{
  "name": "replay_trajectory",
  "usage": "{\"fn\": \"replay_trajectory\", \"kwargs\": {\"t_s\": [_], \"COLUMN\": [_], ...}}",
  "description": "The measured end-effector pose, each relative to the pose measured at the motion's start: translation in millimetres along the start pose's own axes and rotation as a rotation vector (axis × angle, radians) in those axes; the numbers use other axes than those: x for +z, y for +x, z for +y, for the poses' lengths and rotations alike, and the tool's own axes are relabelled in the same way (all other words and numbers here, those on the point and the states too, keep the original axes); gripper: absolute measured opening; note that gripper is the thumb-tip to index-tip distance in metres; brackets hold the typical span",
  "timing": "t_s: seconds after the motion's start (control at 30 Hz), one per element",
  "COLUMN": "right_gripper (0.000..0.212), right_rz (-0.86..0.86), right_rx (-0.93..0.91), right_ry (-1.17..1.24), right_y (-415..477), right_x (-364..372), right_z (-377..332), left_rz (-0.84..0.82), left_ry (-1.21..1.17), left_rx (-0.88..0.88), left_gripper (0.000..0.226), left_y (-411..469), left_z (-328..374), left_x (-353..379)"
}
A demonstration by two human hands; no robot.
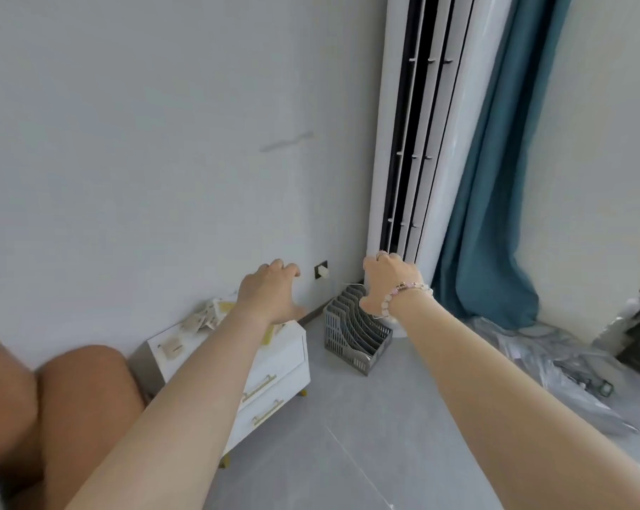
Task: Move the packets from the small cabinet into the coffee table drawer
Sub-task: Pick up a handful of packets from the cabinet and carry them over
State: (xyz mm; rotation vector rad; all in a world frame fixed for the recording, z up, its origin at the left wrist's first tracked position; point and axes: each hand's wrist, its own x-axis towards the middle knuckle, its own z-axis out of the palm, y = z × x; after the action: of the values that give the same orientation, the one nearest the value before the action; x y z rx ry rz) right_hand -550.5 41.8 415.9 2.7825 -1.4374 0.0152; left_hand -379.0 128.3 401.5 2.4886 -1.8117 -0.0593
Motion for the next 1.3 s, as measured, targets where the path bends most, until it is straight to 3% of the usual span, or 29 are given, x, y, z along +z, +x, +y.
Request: {"fn": "replay_trajectory", "kwargs": {"t_s": [0.27,1.1,1.3], "right_gripper": [0.046,0.046,0.049], "right_rz": [0.034,-0.115,-0.154], "right_rx": [-0.211,-0.323,-0.388], "right_ry": [0.003,-0.012,-0.045], "right_y": [60.8,287.1,340.9], "right_x": [6.0,63.1,83.1], "right_z": [-60.5,-193.8,-225.2], "left_rz": [-0.005,-0.051,-0.076], "left_ry": [0.031,-0.013,-0.078], "left_rx": [-0.181,-0.283,-0.379], "left_gripper": [0.067,0.067,0.067], "left_y": [10.6,179.6,201.3], "left_z": [-62.6,-243.2,-283.8], "left_x": [2.5,32.7,54.8]}}
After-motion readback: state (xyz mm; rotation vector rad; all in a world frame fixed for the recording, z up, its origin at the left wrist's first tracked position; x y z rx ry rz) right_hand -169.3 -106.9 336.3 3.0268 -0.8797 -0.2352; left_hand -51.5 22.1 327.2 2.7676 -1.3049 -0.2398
